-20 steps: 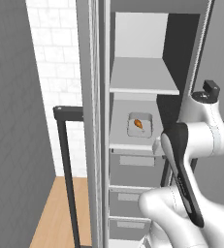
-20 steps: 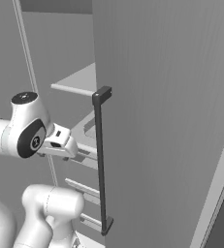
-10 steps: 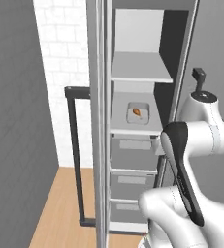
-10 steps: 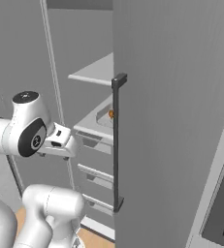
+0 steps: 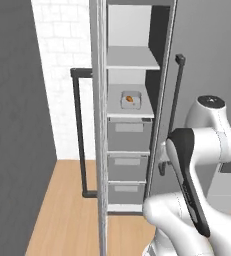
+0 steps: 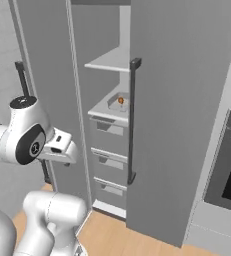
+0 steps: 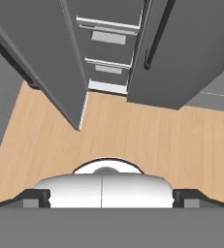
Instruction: Take the meat container that has the chicken drumstick and place it on the second highest rack of the freezer. Then take the vegetable container that has the mushroom and broccoli and place it on the highest rack of the freezer.
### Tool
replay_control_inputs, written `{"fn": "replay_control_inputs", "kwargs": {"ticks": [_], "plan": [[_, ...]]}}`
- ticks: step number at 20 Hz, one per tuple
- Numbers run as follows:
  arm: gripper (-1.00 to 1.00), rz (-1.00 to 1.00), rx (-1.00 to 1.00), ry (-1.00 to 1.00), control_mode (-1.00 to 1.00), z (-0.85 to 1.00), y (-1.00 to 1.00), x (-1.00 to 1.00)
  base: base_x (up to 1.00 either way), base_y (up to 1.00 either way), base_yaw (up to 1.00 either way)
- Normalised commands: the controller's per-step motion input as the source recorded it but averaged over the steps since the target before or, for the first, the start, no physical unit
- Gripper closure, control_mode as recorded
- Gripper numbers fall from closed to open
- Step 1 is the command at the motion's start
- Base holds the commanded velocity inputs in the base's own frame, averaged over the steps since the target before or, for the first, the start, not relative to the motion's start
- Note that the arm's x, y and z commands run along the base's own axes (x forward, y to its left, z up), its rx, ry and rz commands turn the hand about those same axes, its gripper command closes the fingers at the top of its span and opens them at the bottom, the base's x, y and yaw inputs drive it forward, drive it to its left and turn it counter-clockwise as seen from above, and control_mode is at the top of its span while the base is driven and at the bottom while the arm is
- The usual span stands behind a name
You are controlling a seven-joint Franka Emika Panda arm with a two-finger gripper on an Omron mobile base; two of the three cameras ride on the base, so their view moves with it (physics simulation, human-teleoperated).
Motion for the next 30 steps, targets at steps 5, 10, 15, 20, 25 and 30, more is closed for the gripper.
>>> {"fn": "replay_control_inputs", "kwargs": {"ticks": [5, 10, 15, 20, 25, 30], "plan": [[-1.0, 0.0, 0.0, 0.0, 1.0, 0.0, 0.0, 0.0, -0.02, -0.42, -0.31], [-1.0, 0.0, 0.0, 0.0, 1.0, 0.0, 0.0, 0.0, 0.0, -0.6, -0.27], [-1.0, 0.0, 0.0, 0.0, 1.0, 0.0, 0.0, 0.0, 0.01, -0.55, -0.23], [-1.0, 0.0, 0.0, 0.0, 1.0, 0.0, 0.0, 0.0, 0.06, -0.55, -0.22], [-1.0, 0.0, 0.0, 0.0, 1.0, 0.0, 0.0, 0.0, 0.05, -0.79, -0.15], [-1.0, 0.0, 0.0, 0.0, 1.0, 0.0, 0.0, 0.0, 0.29, -0.92, -0.11]]}}
